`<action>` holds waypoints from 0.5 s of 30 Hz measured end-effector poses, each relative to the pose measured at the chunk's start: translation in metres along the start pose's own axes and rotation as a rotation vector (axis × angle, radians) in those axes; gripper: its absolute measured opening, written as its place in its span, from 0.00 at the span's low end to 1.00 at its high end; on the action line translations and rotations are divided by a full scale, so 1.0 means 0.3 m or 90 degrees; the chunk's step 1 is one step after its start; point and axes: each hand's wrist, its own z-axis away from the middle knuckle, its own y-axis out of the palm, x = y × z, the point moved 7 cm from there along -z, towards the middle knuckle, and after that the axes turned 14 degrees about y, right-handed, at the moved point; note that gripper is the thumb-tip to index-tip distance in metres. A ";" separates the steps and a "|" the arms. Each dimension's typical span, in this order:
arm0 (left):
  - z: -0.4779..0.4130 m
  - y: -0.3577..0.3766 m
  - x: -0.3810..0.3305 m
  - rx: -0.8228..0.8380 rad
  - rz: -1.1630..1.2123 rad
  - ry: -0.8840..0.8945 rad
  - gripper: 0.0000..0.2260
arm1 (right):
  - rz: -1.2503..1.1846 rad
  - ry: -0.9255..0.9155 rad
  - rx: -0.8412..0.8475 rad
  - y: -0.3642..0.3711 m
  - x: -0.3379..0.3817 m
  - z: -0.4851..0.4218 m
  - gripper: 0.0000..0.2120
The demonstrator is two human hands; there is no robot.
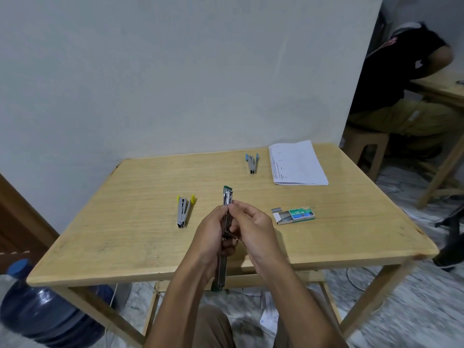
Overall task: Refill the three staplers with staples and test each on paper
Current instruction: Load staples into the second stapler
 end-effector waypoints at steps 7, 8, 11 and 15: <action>0.008 0.000 -0.005 -0.005 0.021 -0.024 0.18 | 0.023 -0.019 0.038 -0.005 0.009 -0.003 0.06; 0.008 -0.001 -0.002 -0.009 0.024 -0.026 0.18 | 0.025 -0.020 0.038 -0.007 0.006 -0.006 0.07; 0.003 0.002 0.005 -0.008 0.006 -0.019 0.16 | 0.011 -0.009 0.032 -0.016 -0.009 -0.019 0.07; -0.014 -0.008 -0.024 -0.042 -0.175 0.057 0.14 | -0.214 0.106 0.107 0.008 -0.046 -0.023 0.13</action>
